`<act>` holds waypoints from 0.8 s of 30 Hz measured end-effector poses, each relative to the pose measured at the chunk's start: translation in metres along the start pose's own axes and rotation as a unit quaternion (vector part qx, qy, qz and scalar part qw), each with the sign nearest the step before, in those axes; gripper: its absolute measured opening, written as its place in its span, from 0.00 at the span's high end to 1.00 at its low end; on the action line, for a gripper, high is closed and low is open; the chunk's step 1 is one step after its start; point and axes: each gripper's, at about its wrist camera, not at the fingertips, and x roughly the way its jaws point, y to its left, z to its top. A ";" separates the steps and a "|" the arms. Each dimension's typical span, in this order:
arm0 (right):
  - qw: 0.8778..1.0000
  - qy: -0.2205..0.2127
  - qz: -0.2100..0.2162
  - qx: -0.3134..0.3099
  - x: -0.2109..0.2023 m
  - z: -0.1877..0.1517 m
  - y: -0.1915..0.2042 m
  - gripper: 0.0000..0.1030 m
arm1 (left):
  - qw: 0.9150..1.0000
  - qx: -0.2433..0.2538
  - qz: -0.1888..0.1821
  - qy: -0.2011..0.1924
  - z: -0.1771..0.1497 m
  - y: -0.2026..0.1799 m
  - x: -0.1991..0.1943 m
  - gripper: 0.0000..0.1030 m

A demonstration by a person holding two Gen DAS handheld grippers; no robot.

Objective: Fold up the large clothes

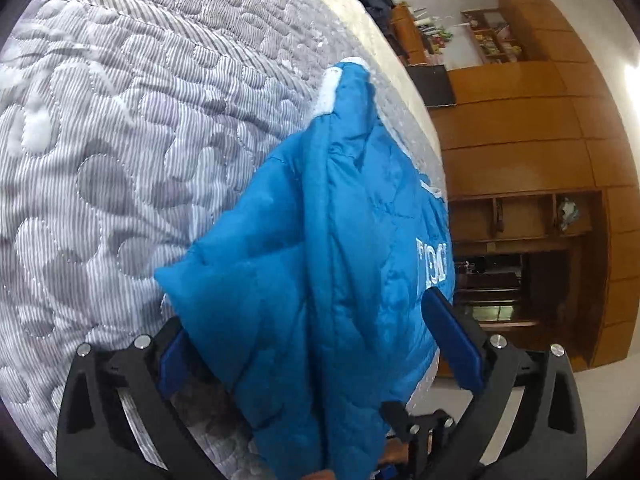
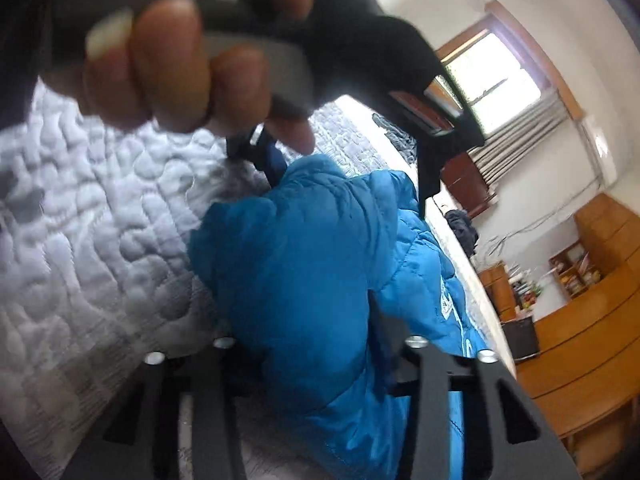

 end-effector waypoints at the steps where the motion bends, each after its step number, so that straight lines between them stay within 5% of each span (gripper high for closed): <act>1: 1.000 -0.002 0.007 0.009 -0.003 0.000 -0.006 0.67 | 1.000 0.000 0.007 0.003 0.003 -0.005 0.002 0.34; 3: 1.000 -0.009 0.015 0.020 -0.008 0.001 -0.015 0.70 | 1.000 -0.005 0.012 0.003 0.006 -0.009 0.003 0.47; 7: 0.998 -0.020 0.028 0.046 -0.015 0.001 -0.031 0.71 | 1.000 0.005 0.024 0.004 0.011 -0.029 -0.001 0.57; 24: 0.985 -0.070 0.047 0.151 -0.067 -0.008 -0.089 0.71 | 0.993 0.055 0.103 -0.015 0.020 -0.164 -0.008 0.65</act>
